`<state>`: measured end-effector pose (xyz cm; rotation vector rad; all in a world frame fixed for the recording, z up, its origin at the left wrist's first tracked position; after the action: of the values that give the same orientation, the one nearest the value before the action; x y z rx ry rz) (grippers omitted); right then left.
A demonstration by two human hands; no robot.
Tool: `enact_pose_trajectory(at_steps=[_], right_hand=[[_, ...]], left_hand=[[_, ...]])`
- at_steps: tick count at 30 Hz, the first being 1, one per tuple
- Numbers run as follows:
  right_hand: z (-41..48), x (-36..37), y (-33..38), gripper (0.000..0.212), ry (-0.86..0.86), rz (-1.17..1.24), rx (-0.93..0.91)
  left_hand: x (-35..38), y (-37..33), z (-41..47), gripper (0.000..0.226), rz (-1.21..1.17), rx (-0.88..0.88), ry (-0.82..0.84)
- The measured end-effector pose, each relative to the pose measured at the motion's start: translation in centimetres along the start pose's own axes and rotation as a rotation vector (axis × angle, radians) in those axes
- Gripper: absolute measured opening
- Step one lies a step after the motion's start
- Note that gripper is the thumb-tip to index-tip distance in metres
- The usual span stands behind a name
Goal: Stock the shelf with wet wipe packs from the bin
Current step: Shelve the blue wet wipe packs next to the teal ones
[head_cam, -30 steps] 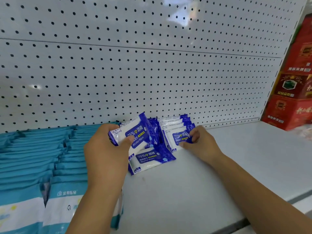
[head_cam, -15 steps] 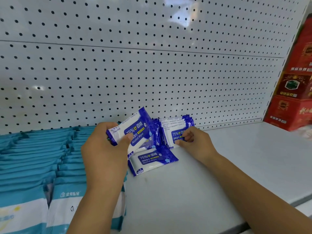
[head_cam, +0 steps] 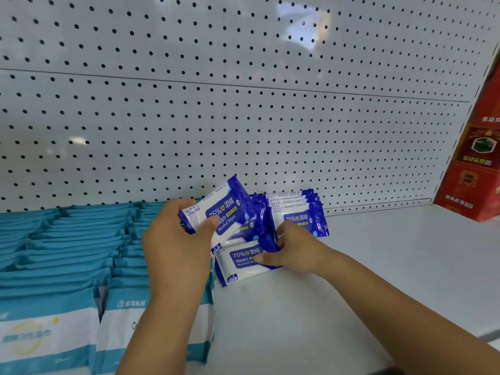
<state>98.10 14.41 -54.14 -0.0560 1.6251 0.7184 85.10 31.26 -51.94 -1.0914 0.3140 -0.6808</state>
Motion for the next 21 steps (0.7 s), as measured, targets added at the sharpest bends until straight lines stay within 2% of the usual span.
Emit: enact_pose_trajectory(at_steps=[4,10,12,17,19,21], right_hand=[[0.1,-0.2,0.0,0.053,0.062,0.106,-0.025],[1.2,0.2,-0.6,0.040,0.034,0.151,-0.085],[1.2,0.1,-0.4,0.050,0.060,0.153,-0.078],[1.2,-0.4,0.0,0.098,0.231,0.108,-0.059],[1.4,-0.1,0.1,0.101,0.247,0.066,-0.086],[1.8,0.1,0.0,0.086,0.264,0.096,-0.102]], left_hand=[[-0.2,0.1,0.1,0.026,-0.003,0.003,-0.003],[-0.1,0.3,0.3,0.027,-0.002,-0.003,-0.007],[-0.3,0.3,0.3,0.026,-0.009,-0.005,-0.007],[-0.6,0.4,0.4,0.025,-0.009,0.004,-0.007],[-0.6,0.4,0.4,0.026,-0.012,0.006,-0.004],[-0.5,0.3,0.3,0.026,-0.025,-0.003,0.003]])
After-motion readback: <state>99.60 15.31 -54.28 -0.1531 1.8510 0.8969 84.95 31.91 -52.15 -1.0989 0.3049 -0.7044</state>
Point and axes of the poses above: each hand's wrist, its own z-axis towards the middle knuckle, its own x-axis out of the palm, y = z × x, the point moved 2 cm from there along z, towards the middle knuckle, and after that the axes turned 10 degrees about -z, right-handed, at the moved point
